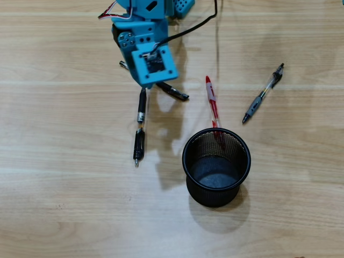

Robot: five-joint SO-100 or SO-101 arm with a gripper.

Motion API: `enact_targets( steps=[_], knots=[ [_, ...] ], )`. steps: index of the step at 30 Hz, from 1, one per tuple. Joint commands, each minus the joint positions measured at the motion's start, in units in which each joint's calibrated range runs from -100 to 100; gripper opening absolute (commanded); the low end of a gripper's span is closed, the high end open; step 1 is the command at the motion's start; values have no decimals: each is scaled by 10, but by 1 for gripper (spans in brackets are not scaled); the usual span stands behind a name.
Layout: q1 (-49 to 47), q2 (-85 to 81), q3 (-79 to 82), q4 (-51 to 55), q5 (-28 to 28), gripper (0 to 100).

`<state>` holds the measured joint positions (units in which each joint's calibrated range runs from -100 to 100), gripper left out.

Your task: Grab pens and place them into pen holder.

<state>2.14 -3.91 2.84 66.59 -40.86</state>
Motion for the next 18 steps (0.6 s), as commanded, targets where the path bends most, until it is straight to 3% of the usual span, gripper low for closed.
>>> enact_targets(
  steps=[1,10,18],
  knots=[
    [13,46,-116,114,-60,2],
    [14,183,-264,154,-66,3],
    [13,243,-273,154,-84,22]
  ],
)
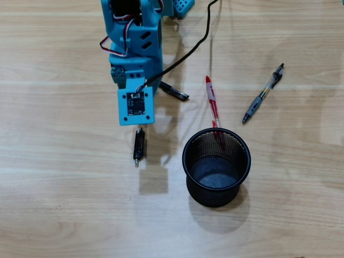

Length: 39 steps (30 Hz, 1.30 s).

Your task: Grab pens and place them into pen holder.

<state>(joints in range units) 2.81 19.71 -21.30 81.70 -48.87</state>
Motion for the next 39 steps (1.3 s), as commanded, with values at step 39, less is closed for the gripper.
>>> enact_targets(
  steps=[39],
  knots=[
    [3,191,-26,-67,-26,8]
  ],
)
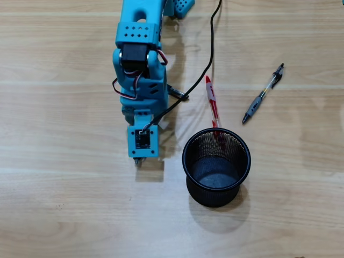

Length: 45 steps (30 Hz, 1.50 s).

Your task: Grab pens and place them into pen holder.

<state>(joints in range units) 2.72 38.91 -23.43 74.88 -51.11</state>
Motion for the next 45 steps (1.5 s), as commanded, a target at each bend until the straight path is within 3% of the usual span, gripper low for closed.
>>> enact_targets(
  steps=[1,4,14,22,31,38,45],
  knots=[
    [4,-1,-5,2,-4,6],
    [4,-1,-6,1,-4,2],
    [14,-35,-16,2,0,2],
    [20,-194,-9,4,11,2],
    [28,-411,10,106,8,2],
    [34,-593,122,98,7,2],
    [6,-651,160,50,7,2]
  ],
)
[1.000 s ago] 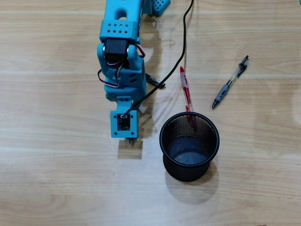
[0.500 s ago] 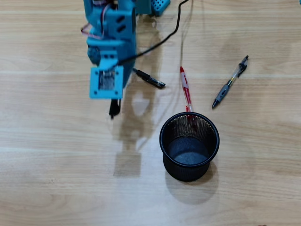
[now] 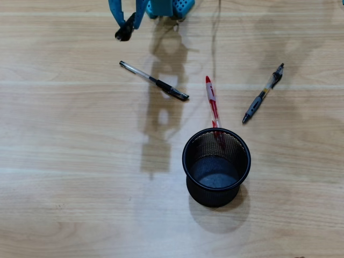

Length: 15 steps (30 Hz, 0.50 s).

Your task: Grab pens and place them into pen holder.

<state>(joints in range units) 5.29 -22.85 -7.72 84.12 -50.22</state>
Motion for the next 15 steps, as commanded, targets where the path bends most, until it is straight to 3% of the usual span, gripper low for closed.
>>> enact_targets(
  steps=[1,15],
  knots=[
    [-30,-34,3,-64,-3,2],
    [-170,60,76,-528,-55,2]
  ],
)
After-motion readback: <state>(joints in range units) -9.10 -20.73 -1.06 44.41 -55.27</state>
